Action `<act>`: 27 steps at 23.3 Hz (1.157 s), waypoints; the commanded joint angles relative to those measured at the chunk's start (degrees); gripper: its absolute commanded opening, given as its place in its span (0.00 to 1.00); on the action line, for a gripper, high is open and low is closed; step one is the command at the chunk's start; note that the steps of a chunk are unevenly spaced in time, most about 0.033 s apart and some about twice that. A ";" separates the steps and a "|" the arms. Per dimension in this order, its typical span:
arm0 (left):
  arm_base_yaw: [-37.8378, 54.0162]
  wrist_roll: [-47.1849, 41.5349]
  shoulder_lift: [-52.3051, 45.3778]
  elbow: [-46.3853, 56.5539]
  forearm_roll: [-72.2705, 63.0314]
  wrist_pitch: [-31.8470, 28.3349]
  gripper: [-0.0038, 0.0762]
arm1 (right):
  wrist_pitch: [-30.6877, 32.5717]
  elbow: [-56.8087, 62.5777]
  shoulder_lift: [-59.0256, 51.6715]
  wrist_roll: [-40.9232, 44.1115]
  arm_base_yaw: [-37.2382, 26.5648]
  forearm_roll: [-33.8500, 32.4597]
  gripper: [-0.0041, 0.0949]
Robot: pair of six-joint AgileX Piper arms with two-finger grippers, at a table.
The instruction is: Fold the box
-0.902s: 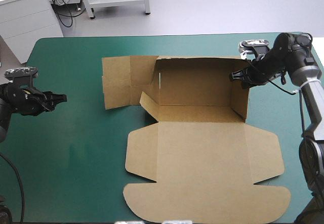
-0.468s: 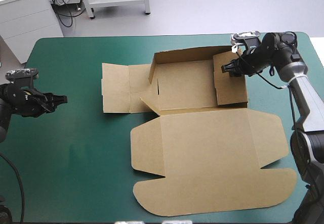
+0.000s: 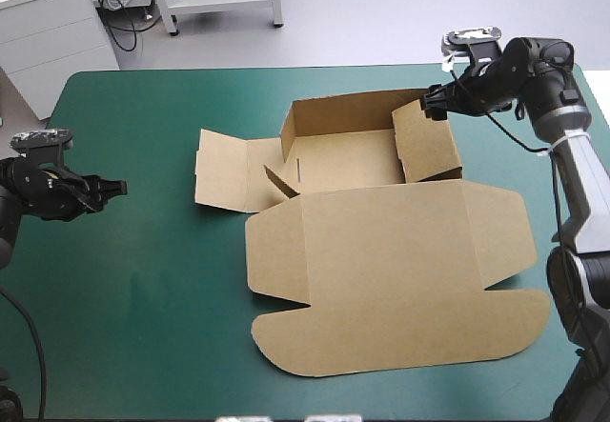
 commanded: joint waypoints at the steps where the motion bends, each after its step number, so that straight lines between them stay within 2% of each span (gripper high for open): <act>1: 0.21 0.40 -1.80 -1.45 -1.40 -2.13 0.48 | 7.31 -5.13 -3.79 3.17 1.54 -5.58 0.79; 3: 0.21 0.38 -1.80 -1.45 -1.66 -2.24 0.48 | 8.26 -5.45 -4.42 4.25 3.27 -8.44 0.77; 9: 0.21 0.53 -1.80 -1.45 -2.13 -2.38 0.48 | 7.24 -5.33 -3.16 5.91 5.71 -9.40 0.76; 13: 0.21 1.64 -1.80 -1.45 -3.40 -2.25 0.48 | 2.40 -5.33 1.69 5.70 5.60 -13.13 0.76; 16: 0.21 1.64 -1.80 -1.45 -3.63 -2.13 0.48 | 0.63 -5.44 6.58 5.70 5.23 -12.91 0.75; 21: 0.21 1.88 -1.80 -1.45 -3.84 -1.78 0.48 | 1.72 -5.44 11.18 5.70 3.35 -9.97 0.75; 24: 0.21 1.88 -1.80 -1.45 -3.84 -1.43 0.48 | 1.88 -5.44 11.67 5.70 2.72 -9.19 0.63; 27: 0.21 1.88 -1.80 -1.45 -3.84 -1.43 0.48 | 2.14 -5.44 11.67 5.70 2.59 -9.19 0.42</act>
